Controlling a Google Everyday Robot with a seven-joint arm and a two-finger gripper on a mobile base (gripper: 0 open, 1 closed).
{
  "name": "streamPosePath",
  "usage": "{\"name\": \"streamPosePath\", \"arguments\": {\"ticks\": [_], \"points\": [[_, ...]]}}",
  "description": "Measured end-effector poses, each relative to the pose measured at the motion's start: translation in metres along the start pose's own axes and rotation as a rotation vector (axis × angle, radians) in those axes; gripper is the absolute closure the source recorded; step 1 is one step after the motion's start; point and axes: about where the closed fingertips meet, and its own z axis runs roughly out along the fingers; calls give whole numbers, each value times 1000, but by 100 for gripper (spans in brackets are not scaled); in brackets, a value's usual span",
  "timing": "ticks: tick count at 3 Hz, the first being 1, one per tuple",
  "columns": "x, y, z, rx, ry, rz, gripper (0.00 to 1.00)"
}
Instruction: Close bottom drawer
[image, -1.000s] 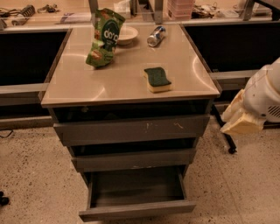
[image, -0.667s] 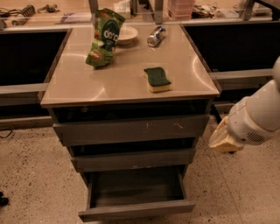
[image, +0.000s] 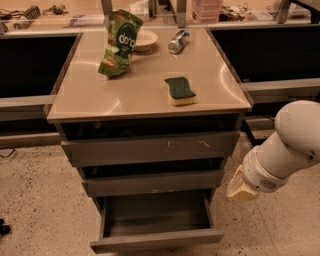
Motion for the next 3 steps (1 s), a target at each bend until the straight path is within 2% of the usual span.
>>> {"name": "streamPosePath", "arguments": {"ticks": [1,2,3], "points": [[0,0,0,0,0,0,100],[14,-6,34,-7,-47,-32,100],[23,-20,99,-33,-152,-96,100]]}}
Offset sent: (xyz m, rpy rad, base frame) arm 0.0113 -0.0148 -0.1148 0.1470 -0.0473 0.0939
